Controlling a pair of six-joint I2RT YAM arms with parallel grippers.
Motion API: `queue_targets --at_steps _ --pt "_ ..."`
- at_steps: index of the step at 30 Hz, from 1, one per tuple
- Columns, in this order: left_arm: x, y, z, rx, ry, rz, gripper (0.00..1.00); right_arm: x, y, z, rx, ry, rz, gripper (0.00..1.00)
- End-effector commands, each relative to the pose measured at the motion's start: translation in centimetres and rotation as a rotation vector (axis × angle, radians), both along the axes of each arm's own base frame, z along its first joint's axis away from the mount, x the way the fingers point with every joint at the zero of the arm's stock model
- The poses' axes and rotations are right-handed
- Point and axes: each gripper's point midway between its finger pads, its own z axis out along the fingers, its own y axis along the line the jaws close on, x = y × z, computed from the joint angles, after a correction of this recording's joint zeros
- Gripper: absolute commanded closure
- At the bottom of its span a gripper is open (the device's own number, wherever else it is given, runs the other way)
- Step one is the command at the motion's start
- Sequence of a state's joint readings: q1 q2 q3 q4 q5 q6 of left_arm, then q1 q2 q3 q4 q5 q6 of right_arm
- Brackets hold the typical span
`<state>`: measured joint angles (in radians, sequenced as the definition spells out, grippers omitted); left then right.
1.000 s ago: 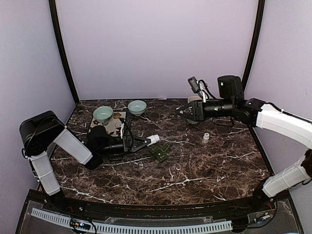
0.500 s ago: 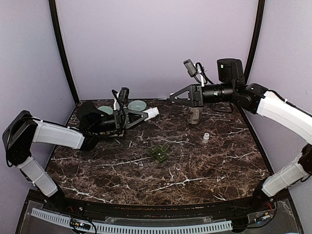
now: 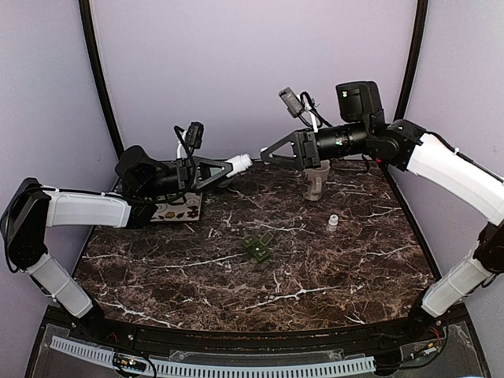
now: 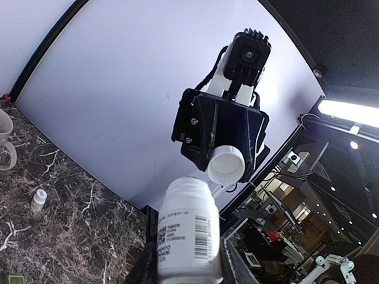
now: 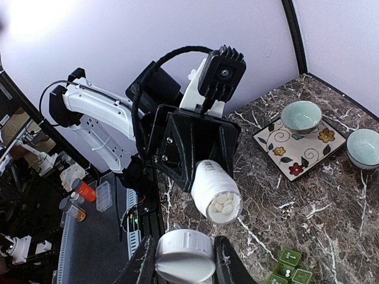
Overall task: Sort the pills into containers
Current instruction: Close the lid of the pill bottle on the pill bottle.
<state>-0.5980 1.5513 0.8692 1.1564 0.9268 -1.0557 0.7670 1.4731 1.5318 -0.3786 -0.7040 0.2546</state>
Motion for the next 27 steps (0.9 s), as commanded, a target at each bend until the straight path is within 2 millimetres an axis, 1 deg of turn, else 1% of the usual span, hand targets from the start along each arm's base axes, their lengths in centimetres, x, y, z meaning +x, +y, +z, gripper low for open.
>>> queue_targets --at_steps 1,7,13,27 --pt "-1.0 0.7 3.1 -0.046 -0.064 -0.03 1.0 -0.5 0.5 0.7 0.003 -0.028 0.033 1.0" --pt "-1.4 0.6 3.6 -0.053 -0.064 -0.066 1.0 -0.1 1.0 0.4 -0.001 -0.03 0.04 1.0" --pt "-1.7 0.6 3.9 -0.051 -0.064 -0.089 1.0 0.3 1.5 0.6 0.005 -0.04 0.046 1.0" --pt "-1.3 0.3 3.7 -0.045 -0.06 -0.093 1.0 0.5 2.1 0.8 0.01 -0.048 0.07 1.0"
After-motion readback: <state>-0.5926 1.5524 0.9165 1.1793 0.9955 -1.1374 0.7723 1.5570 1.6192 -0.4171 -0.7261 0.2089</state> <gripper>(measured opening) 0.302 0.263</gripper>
